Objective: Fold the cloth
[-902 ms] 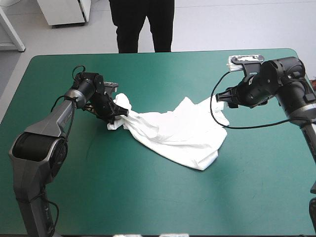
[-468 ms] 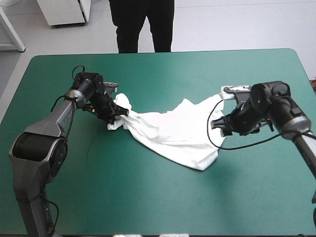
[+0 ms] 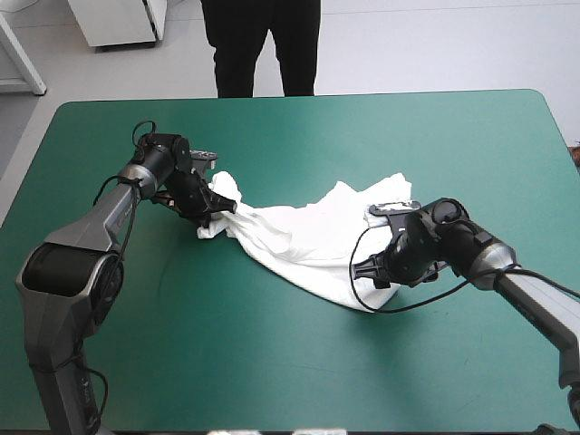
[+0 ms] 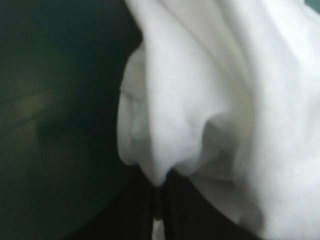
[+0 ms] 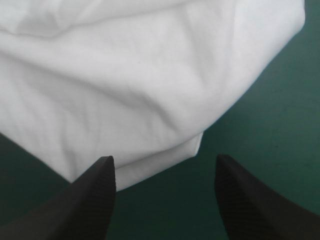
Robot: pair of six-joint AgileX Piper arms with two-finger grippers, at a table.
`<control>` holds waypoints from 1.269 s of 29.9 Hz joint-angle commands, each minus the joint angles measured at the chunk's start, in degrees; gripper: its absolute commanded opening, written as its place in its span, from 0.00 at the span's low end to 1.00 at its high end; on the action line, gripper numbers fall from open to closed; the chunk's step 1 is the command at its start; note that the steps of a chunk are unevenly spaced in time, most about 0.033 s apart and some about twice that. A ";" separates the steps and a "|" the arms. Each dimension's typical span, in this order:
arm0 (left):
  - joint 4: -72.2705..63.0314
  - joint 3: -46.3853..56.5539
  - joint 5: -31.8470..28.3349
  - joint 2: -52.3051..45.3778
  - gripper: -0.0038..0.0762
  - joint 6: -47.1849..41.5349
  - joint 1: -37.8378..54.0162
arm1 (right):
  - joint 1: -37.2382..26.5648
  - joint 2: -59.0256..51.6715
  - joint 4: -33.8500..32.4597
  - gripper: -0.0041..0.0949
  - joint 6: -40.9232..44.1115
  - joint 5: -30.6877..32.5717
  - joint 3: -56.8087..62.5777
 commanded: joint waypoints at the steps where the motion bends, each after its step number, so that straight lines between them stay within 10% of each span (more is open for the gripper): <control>1: 0.68 0.85 0.26 -0.57 0.04 -0.33 -0.21 | 0.07 -1.10 -1.44 0.60 1.02 -3.29 0.76; 13: 0.68 0.85 0.11 -0.91 0.04 -0.06 -0.21 | 0.07 7.87 -1.87 0.53 1.91 -8.65 2.79; 20: 0.68 0.64 3.04 -1.34 0.04 0.83 -0.21 | 0.07 9.06 -1.87 0.03 1.71 -6.57 2.79; 38: 0.87 -11.33 8.07 -28.52 0.04 2.51 -0.09 | -0.03 -13.14 -11.78 0.02 -1.35 9.99 -21.69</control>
